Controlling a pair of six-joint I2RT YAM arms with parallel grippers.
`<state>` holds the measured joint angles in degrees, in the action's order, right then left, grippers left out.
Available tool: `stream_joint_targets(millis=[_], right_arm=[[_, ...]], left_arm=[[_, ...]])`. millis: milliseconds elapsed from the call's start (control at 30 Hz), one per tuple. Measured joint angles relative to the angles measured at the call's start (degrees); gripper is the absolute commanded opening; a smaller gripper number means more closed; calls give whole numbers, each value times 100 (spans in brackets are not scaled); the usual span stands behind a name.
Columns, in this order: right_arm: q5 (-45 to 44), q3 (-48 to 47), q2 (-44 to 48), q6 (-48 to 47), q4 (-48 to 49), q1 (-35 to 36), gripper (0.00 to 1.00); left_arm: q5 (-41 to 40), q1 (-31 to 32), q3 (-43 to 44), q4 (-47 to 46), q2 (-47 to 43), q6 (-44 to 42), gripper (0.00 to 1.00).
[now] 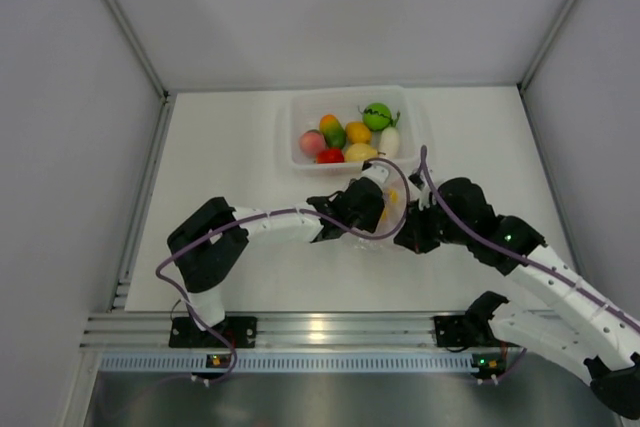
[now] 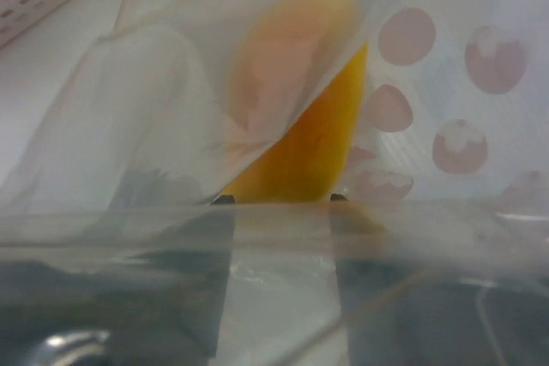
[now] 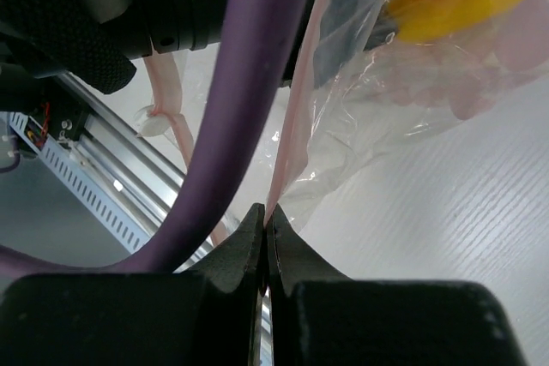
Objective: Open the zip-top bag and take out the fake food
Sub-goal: Pick up the fake fruit from the zipper food storage bag.
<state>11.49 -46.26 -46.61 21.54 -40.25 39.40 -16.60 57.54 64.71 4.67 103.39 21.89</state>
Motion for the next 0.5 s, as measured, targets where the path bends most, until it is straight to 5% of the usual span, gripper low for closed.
stream_joint_targets(millis=[500], right_arm=[[603,190,236,-210,-61,-111,0]], left_arm=[[896,4,98,-1036,339,-1272,73]])
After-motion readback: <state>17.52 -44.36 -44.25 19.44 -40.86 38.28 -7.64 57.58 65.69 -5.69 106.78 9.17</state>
